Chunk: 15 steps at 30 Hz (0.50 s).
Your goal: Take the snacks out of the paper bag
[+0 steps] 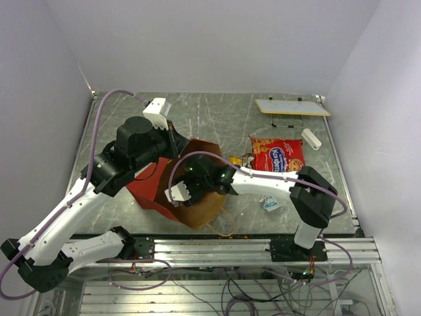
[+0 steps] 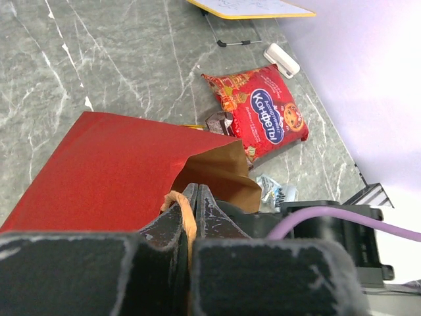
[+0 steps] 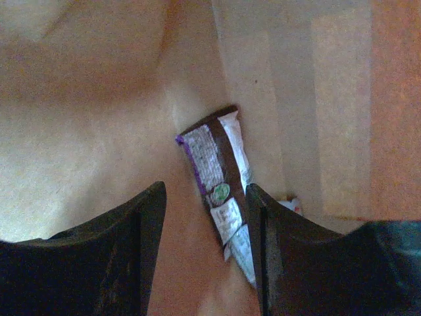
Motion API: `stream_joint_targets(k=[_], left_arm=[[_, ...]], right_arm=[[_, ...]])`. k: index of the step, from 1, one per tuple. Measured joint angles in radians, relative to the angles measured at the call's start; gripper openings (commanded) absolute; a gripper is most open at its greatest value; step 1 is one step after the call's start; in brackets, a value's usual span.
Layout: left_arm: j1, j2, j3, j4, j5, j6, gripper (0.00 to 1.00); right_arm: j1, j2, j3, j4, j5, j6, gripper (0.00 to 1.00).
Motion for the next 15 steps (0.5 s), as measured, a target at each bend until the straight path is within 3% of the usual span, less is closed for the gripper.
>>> stream_joint_targets(k=[15], left_arm=[[0.0, 0.022, 0.0, 0.004, 0.064, 0.041, 0.07]], right_arm=[[-0.027, 0.256, 0.16, 0.023, 0.0, -0.066, 0.52]])
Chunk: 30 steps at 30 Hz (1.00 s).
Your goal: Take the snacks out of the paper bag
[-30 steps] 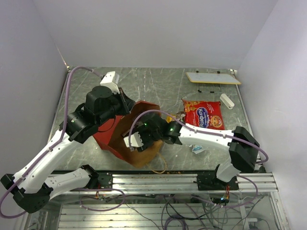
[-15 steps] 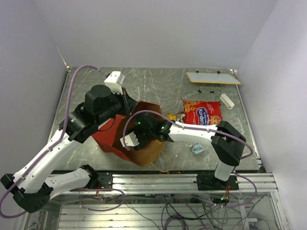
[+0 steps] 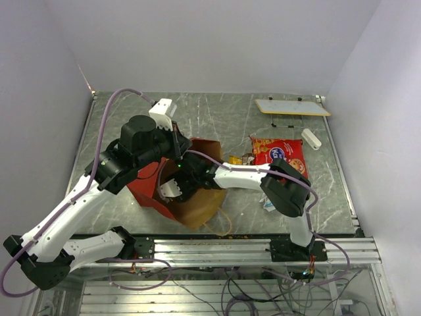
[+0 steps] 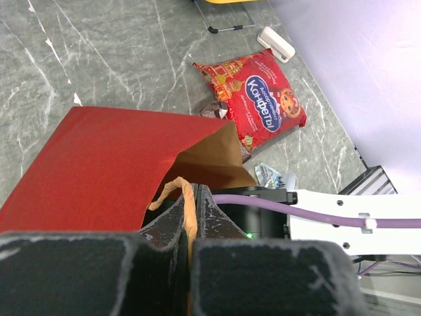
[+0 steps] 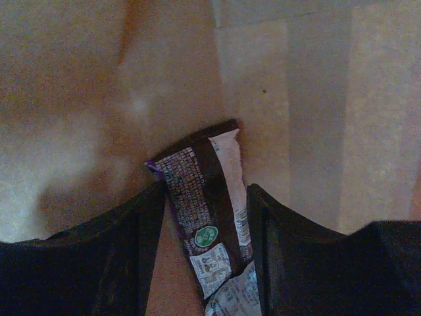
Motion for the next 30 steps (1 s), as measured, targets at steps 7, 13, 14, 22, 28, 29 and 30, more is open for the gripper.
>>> stream_joint_targets(k=[7, 13, 14, 22, 28, 29, 30], left_arm=[[0.0, -0.003, 0.0, -0.005, 0.0, 0.0, 0.07], [0.0, -0.023, 0.0, -0.039, -0.037, -0.001, 0.07], [0.0, -0.028, 0.0, -0.048, -0.049, -0.002, 0.07], [0.0, -0.09, -0.041, -0.117, -0.159, -0.058, 0.07], [-0.003, -0.163, -0.105, -0.115, -0.192, -0.122, 0.07], [-0.003, -0.166, -0.103, -0.112, -0.192, -0.125, 0.07], [-0.004, -0.165, -0.1, -0.112, -0.195, -0.125, 0.07]], right_arm=[[0.002, 0.06, 0.018, 0.102, 0.067, 0.037, 0.31], [0.002, 0.076, 0.011, 0.165, 0.114, 0.08, 0.12], [0.002, 0.076, 0.008, 0.179, 0.122, 0.09, 0.11], [0.003, 0.019, -0.058, 0.264, 0.134, 0.195, 0.05], [0.012, -0.112, -0.162, 0.323, 0.121, 0.249, 0.02], [0.014, -0.127, -0.173, 0.323, 0.121, 0.254, 0.02], [0.016, -0.143, -0.187, 0.323, 0.118, 0.257, 0.02]])
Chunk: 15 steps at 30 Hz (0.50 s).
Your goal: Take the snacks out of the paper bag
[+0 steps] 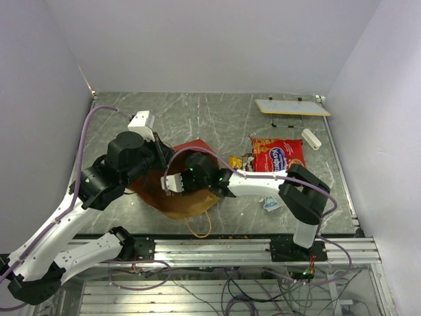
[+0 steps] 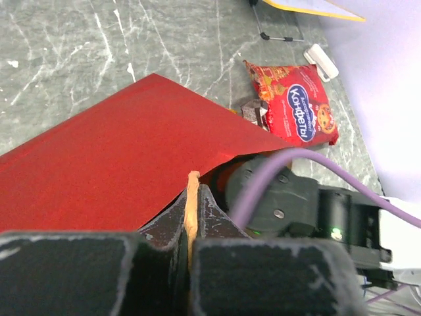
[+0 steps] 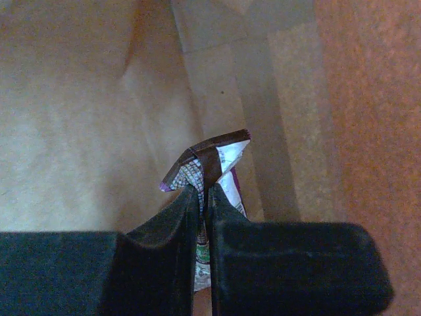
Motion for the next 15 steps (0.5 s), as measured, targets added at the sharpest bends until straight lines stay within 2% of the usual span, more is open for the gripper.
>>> stream_joint_targets(k=[6, 15], left_arm=[[0.0, 0.016, -0.006, 0.005, -0.029, -0.029, 0.07], [0.0, 0.042, -0.02, -0.001, -0.035, -0.092, 0.07]], right_arm=[[0.027, -0.129, -0.074, 0.015, -0.026, 0.026, 0.01], [0.038, -0.417, -0.163, 0.072, -0.108, 0.163, 0.0]])
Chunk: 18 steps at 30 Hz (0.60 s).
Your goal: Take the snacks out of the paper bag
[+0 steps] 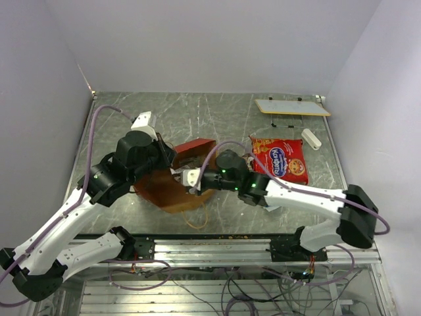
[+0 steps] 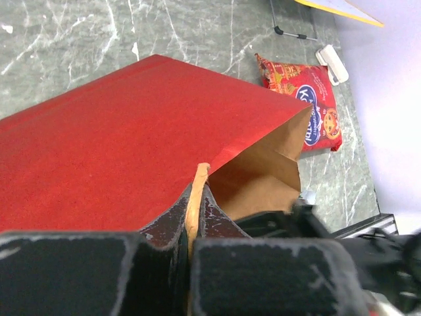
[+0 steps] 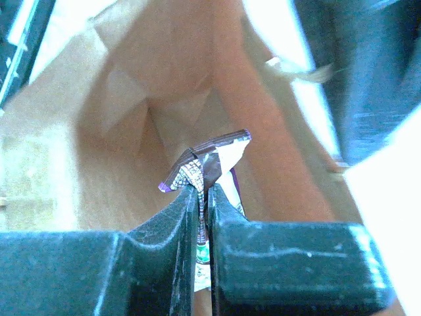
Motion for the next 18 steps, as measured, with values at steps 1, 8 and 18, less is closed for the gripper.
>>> stream_joint_targets(k=[1, 8, 18], left_arm=[[0.0, -0.001, -0.003, -0.002, -0.001, -0.008, 0.07], [0.0, -0.037, -0.063, -0.002, -0.002, -0.067, 0.07], [0.0, 0.011, -0.063, -0.001, -0.003, -0.117, 0.07]], right_arm=[[0.0, -0.031, -0.008, 0.006, 0.0, 0.018, 0.0], [0.0, -0.227, -0.026, -0.01, 0.041, 0.087, 0.0], [0.0, -0.358, 0.061, -0.051, 0.288, 0.053, 0.0]])
